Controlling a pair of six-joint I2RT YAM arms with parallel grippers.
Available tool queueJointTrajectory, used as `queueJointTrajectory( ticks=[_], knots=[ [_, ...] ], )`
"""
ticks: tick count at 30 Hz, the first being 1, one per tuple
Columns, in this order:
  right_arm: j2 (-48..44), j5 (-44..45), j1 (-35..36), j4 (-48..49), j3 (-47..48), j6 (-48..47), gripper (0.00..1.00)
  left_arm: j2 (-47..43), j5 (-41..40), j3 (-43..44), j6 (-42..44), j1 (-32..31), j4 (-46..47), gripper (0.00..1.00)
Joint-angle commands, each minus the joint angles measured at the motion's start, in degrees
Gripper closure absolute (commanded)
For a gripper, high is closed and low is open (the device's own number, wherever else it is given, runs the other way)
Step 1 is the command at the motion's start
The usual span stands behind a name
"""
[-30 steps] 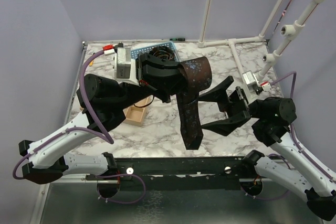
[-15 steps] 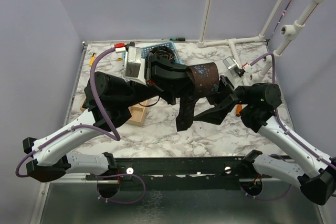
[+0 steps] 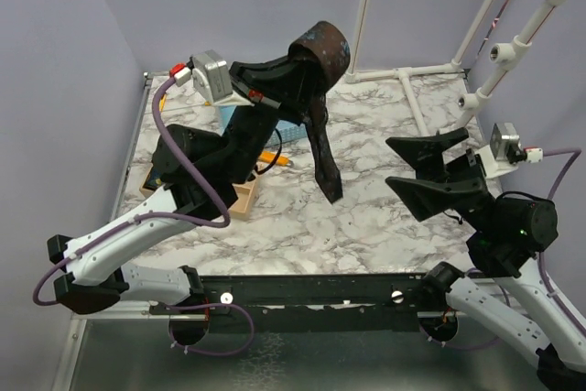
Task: Roll the ties
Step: Flatten out the tie at the center of the board.
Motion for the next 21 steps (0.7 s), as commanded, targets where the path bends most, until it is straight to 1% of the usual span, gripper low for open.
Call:
queueJointTrajectory(
  ticks=[1, 5, 9, 12, 15, 17, 21],
  knots=[
    [1.51, 15.47, 0.28, -3.37, 0.34, 12.07, 0.00, 7.12, -19.76, 5.37, 7.76, -0.15, 8.25, 1.00],
    [5.12, 19.19, 0.28, 8.20, -2.71, 30.02, 0.00, 14.21, -24.63, 10.09, 13.40, -0.16, 15.49, 1.00],
    [12.59, 19.26, 0.26, 15.69, -2.53, 45.64, 0.00, 21.37, -24.87, 16.03, 18.84, -0.11, 21.02, 1.00],
    [17.82, 18.36, 0.34, 21.25, -1.44, 53.11, 0.01, 26.56, -24.19, 22.63, 21.06, -0.13, 21.47, 1.00],
    [20.50, 20.95, 0.34, 22.96, -0.76, 58.30, 0.00, 30.72, -23.77, 28.53, 21.58, -0.10, 21.50, 1.00],
    [20.78, 23.88, 0.34, 22.90, -0.74, 60.82, 0.00, 32.81, -23.82, 31.57, 21.56, -0.15, 21.50, 1.00],
    [19.97, 33.19, 0.34, 23.32, -1.80, 64.97, 0.00, 35.88, -24.02, 35.69, 21.42, -0.14, 22.46, 1.00]
  ],
)
